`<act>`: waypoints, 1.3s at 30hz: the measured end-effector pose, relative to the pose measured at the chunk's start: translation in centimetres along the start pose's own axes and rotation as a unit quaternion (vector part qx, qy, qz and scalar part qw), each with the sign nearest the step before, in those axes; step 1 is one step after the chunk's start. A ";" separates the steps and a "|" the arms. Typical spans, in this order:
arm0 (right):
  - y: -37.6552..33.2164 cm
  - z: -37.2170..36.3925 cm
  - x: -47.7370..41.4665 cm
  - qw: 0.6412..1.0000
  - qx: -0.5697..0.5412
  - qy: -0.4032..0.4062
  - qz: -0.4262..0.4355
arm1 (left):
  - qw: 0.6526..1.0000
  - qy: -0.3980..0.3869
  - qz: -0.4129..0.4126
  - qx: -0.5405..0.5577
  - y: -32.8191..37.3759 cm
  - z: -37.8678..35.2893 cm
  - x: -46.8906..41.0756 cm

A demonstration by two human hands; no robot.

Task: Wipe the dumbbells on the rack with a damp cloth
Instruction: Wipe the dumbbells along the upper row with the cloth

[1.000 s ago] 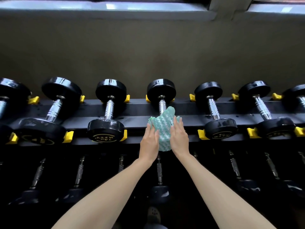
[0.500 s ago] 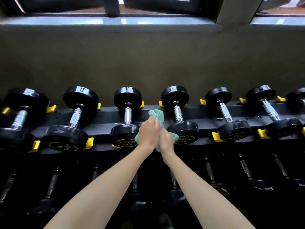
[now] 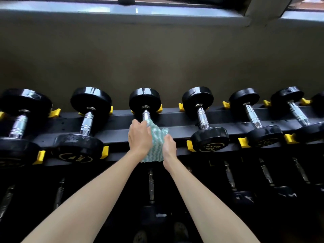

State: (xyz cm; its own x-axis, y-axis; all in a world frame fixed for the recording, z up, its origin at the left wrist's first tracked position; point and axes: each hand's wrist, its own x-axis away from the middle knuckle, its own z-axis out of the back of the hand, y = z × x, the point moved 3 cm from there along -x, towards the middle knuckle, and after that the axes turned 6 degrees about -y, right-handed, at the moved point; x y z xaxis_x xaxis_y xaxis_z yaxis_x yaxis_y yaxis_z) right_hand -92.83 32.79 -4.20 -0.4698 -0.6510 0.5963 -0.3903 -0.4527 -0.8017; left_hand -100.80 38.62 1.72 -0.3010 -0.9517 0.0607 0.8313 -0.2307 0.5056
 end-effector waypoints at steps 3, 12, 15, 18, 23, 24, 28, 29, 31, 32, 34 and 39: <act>-0.8 -1.2 0.7 0.988 0.125 0.019 0.092 | 0.998 0.005 0.045 0.046 -2.2 0.8 0.0; -0.8 -4.3 2.6 0.834 0.470 0.011 0.290 | 0.965 -0.076 0.199 0.153 -8.5 -0.1 1.4; -0.7 -4.7 2.8 0.784 0.524 -0.001 0.333 | 0.956 -0.099 0.222 0.166 -8.9 0.2 2.0; -0.4 -5.1 3.5 0.761 0.539 -0.025 0.359 | 0.949 -0.104 0.239 0.175 -9.5 0.6 2.7; 0.0 -4.9 4.1 0.731 0.577 -0.091 0.353 | 0.937 -0.075 0.267 0.211 -10.4 1.7 3.4; 0.0 -4.9 4.4 0.726 0.582 -0.103 0.352 | 0.934 -0.061 0.270 0.223 -10.4 2.0 3.6; 1.3 -5.9 5.2 0.713 0.605 -0.180 0.306 | 0.941 -0.038 0.233 0.242 -10.2 3.1 4.5; 2.0 -6.0 5.8 0.735 0.586 -0.205 0.271 | 0.944 -0.040 0.225 0.239 -10.4 3.2 4.7; 3.7 -5.4 6.9 0.786 0.538 -0.217 0.213 | 0.949 -0.055 0.205 0.232 -10.7 3.1 5.0; 4.4 -4.7 7.3 0.813 0.514 -0.198 0.187 | 0.952 -0.071 0.190 0.227 -10.7 3.1 5.1; 4.8 -2.7 7.1 0.880 0.442 -0.120 0.127 | 0.960 -0.119 0.144 0.206 -9.9 2.9 5.2; 3.2 2.2 5.8 0.986 0.158 -0.042 0.022 | 0.952 -0.236 0.035 0.190 -5.2 2.3 5.9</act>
State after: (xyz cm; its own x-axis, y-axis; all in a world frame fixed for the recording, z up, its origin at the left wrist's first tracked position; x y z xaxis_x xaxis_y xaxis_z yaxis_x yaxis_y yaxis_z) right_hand -95.05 26.21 -3.40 -0.4087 -0.7168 0.5650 -0.0976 -0.5812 -0.8079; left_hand -107.97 34.65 1.39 -0.5027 -0.7443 0.4396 0.6542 0.0049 0.7563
